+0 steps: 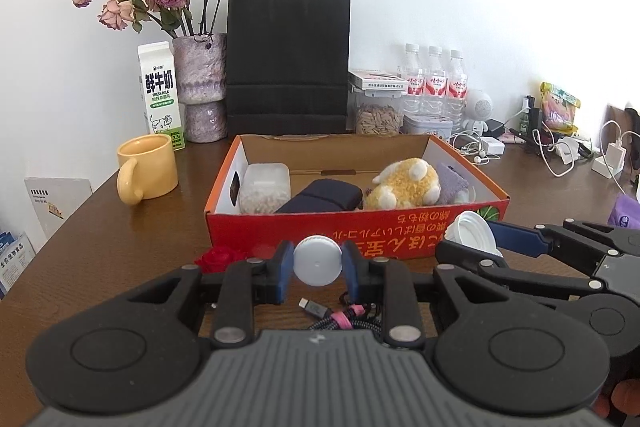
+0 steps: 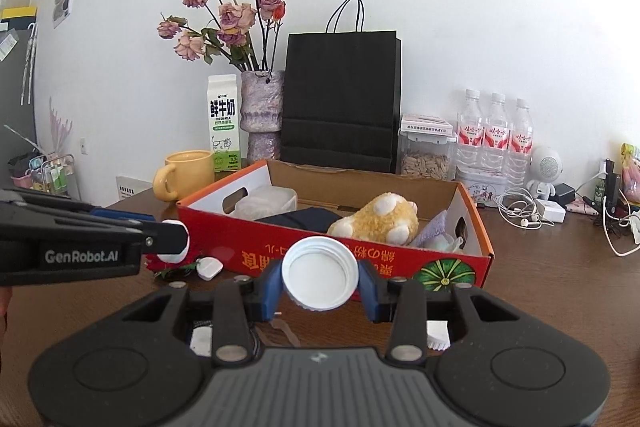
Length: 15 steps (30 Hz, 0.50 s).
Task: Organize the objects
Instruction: 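Carry both white caps over the cardboard box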
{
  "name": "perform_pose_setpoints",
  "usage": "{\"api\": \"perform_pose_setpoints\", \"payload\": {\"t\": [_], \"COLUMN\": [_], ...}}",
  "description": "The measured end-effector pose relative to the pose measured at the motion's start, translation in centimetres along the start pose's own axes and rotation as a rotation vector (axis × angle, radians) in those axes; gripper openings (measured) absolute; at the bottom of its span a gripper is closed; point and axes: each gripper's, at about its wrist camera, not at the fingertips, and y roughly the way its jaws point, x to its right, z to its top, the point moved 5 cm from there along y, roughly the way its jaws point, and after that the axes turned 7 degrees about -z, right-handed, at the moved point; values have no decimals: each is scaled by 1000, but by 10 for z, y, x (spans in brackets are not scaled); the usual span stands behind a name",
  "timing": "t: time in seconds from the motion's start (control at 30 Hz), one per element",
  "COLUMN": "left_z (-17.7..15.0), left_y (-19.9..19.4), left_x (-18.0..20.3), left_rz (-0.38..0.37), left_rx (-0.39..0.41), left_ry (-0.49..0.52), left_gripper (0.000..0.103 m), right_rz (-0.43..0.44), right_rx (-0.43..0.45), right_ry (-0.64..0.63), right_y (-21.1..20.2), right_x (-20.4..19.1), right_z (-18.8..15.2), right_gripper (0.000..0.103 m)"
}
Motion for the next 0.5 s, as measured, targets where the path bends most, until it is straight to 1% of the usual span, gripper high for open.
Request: {"api": "perform_pose_setpoints", "payload": {"t": [0.27,0.5], "left_z": [25,49], "left_y": [29,64], "left_x": [-10,-21], "left_rz": [2,0], "left_rx": [25,49], "left_ry": [-17,-27], "left_gripper": [27,27], "right_rz": [-6,-15], "right_rx": [31,46], "right_ry": [-20,-41], "right_y": [34,72], "right_x": [0,3], "right_z": [25,45], "right_gripper": [39,39]}}
